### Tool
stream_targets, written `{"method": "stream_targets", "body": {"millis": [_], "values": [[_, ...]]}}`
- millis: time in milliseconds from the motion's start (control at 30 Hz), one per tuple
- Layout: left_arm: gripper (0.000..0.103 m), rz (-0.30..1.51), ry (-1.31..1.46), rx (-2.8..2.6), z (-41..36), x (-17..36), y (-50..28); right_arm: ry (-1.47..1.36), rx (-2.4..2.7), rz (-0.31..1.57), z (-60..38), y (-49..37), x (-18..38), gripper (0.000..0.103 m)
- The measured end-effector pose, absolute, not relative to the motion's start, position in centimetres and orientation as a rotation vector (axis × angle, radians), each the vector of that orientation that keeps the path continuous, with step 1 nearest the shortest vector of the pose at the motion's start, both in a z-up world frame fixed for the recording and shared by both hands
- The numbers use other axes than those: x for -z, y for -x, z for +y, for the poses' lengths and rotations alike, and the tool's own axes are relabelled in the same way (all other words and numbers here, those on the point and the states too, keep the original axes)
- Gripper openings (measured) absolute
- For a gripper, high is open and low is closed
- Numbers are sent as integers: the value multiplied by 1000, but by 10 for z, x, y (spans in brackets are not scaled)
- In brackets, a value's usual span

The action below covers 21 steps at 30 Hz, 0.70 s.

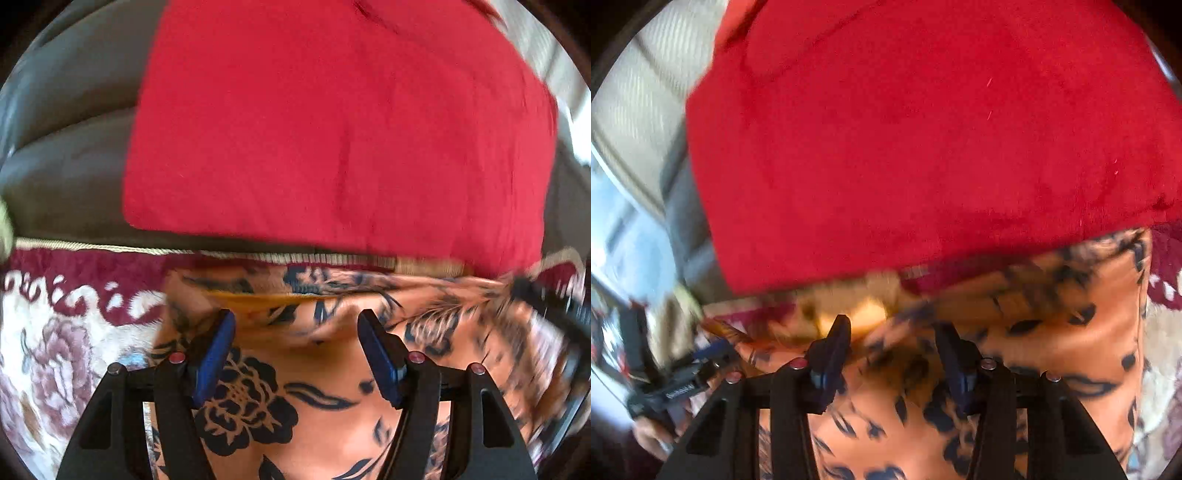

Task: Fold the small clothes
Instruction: 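Fold the hem toward the lace collar with both grippers, then lower the folded blouse onto the blanket and open both grippers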

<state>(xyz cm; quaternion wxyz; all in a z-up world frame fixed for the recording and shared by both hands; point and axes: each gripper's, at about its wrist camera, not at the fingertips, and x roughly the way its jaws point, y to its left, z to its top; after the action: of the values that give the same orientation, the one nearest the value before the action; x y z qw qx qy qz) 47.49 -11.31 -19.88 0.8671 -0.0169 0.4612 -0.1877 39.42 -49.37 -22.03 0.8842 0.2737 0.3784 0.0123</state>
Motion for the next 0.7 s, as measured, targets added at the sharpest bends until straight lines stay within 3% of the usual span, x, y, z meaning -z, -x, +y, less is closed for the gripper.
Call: {"method": "stream_targets", "body": {"millis": [300, 433, 533, 700], "values": [[69, 949, -34, 358, -97, 208, -389, -631, -87, 758, -493, -304, 216, 51], [70, 1037, -67, 256, -85, 244, -368, -595, -49, 841, -479, -264, 240, 51], [72, 983, -128, 247, -82, 242, -348, -599, -22, 946, -476, -246, 271, 50], [72, 988, -6, 231, -66, 229, -339, -615, 0, 961, -482, -233, 256, 52]]}}
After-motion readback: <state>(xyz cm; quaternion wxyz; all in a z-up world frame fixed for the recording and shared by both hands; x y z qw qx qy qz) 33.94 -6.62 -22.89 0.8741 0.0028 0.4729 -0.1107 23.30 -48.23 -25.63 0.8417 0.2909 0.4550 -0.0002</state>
